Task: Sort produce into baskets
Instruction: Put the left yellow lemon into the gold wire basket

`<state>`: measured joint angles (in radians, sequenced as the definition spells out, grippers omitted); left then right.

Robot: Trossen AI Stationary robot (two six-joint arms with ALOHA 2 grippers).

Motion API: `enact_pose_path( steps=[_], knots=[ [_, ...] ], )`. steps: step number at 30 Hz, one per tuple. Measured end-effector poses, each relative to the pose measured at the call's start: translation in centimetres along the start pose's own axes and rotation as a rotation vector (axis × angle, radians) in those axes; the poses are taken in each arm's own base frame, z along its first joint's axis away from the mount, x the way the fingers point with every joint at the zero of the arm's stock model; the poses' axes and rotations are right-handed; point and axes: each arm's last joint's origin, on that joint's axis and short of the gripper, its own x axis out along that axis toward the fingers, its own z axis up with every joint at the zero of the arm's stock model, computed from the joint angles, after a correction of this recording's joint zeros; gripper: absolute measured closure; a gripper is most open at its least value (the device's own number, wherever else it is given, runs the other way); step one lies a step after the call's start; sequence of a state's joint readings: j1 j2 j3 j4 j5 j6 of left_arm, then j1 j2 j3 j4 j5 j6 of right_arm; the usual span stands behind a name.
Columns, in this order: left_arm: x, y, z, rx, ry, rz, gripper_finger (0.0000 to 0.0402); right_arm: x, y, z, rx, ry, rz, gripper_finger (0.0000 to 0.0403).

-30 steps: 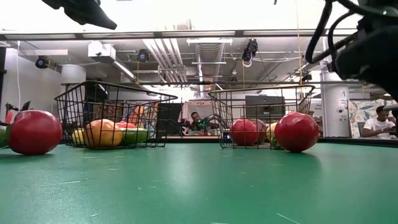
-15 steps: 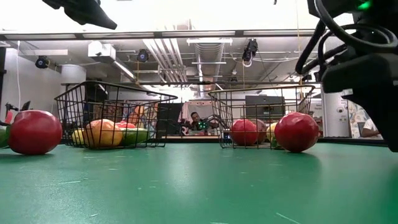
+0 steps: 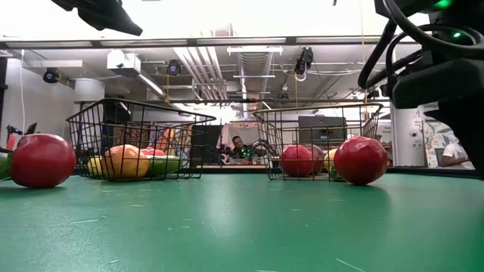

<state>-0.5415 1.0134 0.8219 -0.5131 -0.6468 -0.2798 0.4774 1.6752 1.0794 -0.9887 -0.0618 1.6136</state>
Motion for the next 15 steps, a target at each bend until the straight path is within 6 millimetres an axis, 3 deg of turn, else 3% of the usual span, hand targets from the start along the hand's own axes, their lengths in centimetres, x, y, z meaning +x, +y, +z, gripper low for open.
enact_pose_path(
  steps=[7,15],
  knots=[
    [0.0,0.0,0.0,-0.016,0.000,0.000,0.0214,-1.5,0.3,0.4,-0.029,-0.058,0.060,0.0251],
    [0.2,-0.1,-0.4,-0.059,0.007,0.001,0.0214,-6.0,0.3,1.6,-0.082,-0.307,0.214,0.0251]
  ],
)
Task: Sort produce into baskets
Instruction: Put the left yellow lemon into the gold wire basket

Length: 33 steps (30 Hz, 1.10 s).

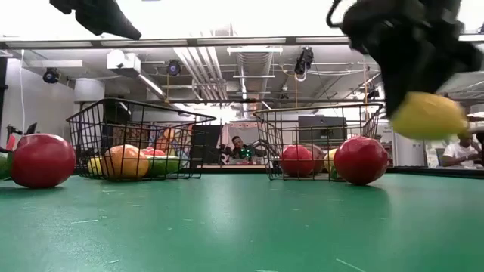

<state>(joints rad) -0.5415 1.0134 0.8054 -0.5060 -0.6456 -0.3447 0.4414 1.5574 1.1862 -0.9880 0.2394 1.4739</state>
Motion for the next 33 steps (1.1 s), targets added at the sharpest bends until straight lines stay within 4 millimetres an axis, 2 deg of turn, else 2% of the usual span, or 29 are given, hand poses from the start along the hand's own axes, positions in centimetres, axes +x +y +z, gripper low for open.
enact_pose_path(
  steps=[6,10,13,19,24,28,33],
  knots=[
    [0.4,0.0,-0.9,-0.052,0.018,0.007,0.0214,-3.1,-0.1,3.1,-0.070,-0.282,0.053,0.0251],
    [0.6,0.0,-1.3,-0.070,0.027,0.010,0.0214,-4.5,-0.7,5.5,-0.103,-0.504,-0.001,0.0251],
    [0.6,-0.1,-1.3,-0.076,0.023,0.009,0.0214,-4.8,-1.5,7.6,-0.110,-0.608,-0.079,0.0251],
    [0.6,-0.1,-1.1,-0.091,0.006,0.001,0.0214,-3.2,-3.8,12.6,-0.082,-0.600,-0.244,0.0250],
    [0.6,-0.2,-1.0,-0.116,-0.002,-0.002,0.0214,-1.5,-6.1,15.6,-0.024,-0.515,-0.328,0.0250],
    [0.6,-0.2,-1.0,-0.140,-0.002,-0.003,0.0214,-0.7,-7.6,17.2,0.016,-0.432,-0.332,0.0232],
    [0.6,-0.2,-1.0,-0.164,-0.001,-0.004,0.0214,-0.3,-8.5,18.0,0.027,-0.384,-0.328,0.0189]
  ],
)
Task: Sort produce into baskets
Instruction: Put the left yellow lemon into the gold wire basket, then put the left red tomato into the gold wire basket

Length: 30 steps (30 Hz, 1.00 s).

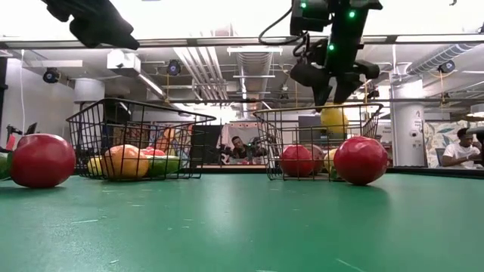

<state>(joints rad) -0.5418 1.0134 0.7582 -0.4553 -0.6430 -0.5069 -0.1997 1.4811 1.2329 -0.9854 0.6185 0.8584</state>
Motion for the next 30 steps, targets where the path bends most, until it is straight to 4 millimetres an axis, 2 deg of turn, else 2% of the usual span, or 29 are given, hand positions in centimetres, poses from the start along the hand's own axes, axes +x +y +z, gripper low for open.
enact_pose_path(
  steps=[6,13,19,25,30],
  knots=[
    [0.0,-0.1,-0.1,-0.027,0.015,-0.026,0.0214,0.0,0.0,0.0,-0.008,-0.001,-0.001,0.0152],
    [0.0,-0.3,-0.3,-0.089,0.077,-0.100,0.0214,0.0,0.1,-0.1,-0.015,-0.003,0.003,0.0130],
    [-0.2,-0.4,-1.2,-0.218,0.248,-0.205,0.0214,-0.2,0.3,-0.2,-0.020,-0.005,0.012,0.0121],
    [-0.4,-0.1,-1.9,-0.340,0.354,-0.172,0.0214,-0.2,0.4,-0.1,-0.020,-0.015,0.020,0.0121],
    [-0.7,0.0,-2.7,-0.494,0.521,-0.172,0.0214,-0.2,0.5,0.0,-0.031,-0.022,0.028,0.0120]
  ],
)
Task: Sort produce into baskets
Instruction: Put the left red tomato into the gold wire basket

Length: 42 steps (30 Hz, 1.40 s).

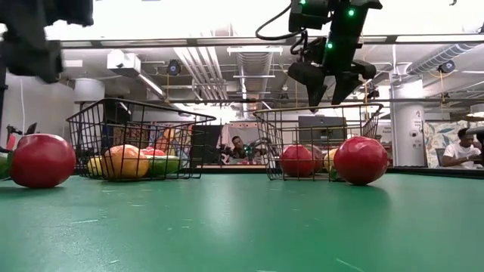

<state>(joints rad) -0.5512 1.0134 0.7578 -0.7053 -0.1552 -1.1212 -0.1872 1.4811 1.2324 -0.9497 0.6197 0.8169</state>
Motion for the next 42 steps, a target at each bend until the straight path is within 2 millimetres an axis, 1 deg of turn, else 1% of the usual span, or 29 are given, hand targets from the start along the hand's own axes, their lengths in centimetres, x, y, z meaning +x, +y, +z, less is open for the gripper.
enact_pose_path(
  steps=[3,5,7,12,17,26,29,32,36,42],
  knots=[
    [-0.1,1.0,-0.6,-0.071,0.061,0.106,0.0214,0.0,0.0,0.0,0.000,-0.001,0.001,0.0116],
    [-0.2,1.8,-0.8,-0.105,0.063,0.195,0.0214,0.0,0.1,0.0,0.000,-0.003,0.004,0.0113],
    [-0.3,2.2,-0.9,-0.125,0.054,0.245,0.0214,-0.1,0.1,0.0,0.001,-0.006,0.008,0.0111],
    [-0.3,2.2,-0.9,-0.120,0.041,0.254,0.0214,-0.1,0.3,-0.1,-0.003,0.000,0.023,0.0108],
    [0.2,2.2,-0.8,-0.076,-0.004,0.297,0.0214,-0.1,0.3,0.0,0.001,0.000,0.030,0.0112],
    [1.2,2.1,-0.9,-0.046,0.020,0.345,0.0214,-0.1,0.4,-0.1,0.000,0.004,0.036,0.0103],
    [1.5,2.1,-0.9,-0.072,0.024,0.359,0.0214,-0.1,0.4,-0.1,0.000,0.005,0.037,0.0101],
    [1.8,2.0,-1.0,-0.094,0.071,0.354,0.0211,-0.1,0.4,-0.1,-0.002,0.005,0.036,0.0102],
    [2.1,2.0,-1.1,-0.090,0.092,0.362,0.0187,-0.1,0.4,-0.1,-0.004,0.005,0.036,0.0106],
    [2.7,2.0,-1.2,-0.065,0.107,0.390,0.0123,-0.1,0.4,-0.1,-0.004,0.005,0.036,0.0099]
  ],
)
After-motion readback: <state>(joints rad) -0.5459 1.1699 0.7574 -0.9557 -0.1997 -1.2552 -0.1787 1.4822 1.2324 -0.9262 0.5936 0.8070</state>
